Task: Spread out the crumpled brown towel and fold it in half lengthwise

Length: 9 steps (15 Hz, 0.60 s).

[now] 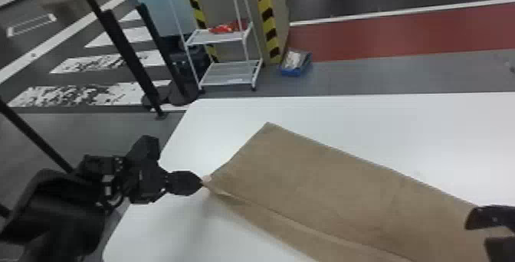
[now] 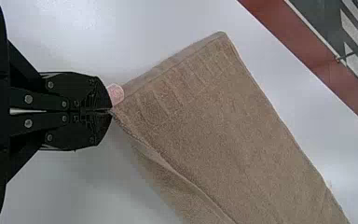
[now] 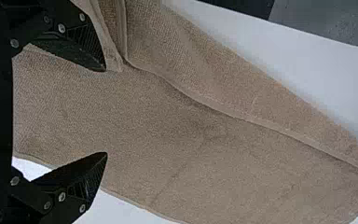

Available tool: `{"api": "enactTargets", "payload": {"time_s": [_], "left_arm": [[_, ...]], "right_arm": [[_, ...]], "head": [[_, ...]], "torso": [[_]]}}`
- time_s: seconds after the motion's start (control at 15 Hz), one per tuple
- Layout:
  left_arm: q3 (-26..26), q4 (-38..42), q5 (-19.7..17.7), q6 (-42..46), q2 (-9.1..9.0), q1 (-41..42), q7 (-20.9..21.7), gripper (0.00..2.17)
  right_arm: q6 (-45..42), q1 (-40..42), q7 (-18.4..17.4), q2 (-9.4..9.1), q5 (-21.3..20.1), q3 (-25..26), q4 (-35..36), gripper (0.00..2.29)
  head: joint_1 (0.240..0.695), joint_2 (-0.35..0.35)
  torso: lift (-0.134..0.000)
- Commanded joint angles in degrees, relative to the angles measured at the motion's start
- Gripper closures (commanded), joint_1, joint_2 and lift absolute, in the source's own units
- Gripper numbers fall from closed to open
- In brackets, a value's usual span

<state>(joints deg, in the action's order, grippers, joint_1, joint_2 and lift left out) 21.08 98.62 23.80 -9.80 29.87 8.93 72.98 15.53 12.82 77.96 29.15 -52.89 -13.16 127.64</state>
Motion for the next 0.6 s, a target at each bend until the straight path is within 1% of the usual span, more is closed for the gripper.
{"api": "enactTargets", "payload": {"time_s": [0.0,0.2,0.33,0.53], "left_arm": [[-0.43,-0.27,0.10,0.00,-0.16,-0.40,-0.03,2.00],[-0.43,-0.36,0.10,0.00,-0.34,-0.40,-0.03,2.00],[-0.43,-0.62,0.19,0.17,-0.25,-0.40,-0.03,2.00],[-0.52,-0.62,0.19,0.17,-0.25,-0.40,-0.03,2.00]], "right_arm": [[1.13,0.98,0.36,-0.06,-0.64,-0.99,0.06,0.29],[2.36,2.12,0.36,-0.06,-2.31,-2.93,-0.47,0.29],[3.06,2.21,0.36,-0.15,-2.66,-3.37,-1.26,0.31],[3.24,2.12,0.36,-0.59,-3.19,-3.72,-2.22,0.54]], "head": [[0.695,0.342],[0.695,0.345],[0.695,0.350],[0.695,0.350]], "torso": [[-0.125],[-0.125],[-0.125],[-0.125]]}}
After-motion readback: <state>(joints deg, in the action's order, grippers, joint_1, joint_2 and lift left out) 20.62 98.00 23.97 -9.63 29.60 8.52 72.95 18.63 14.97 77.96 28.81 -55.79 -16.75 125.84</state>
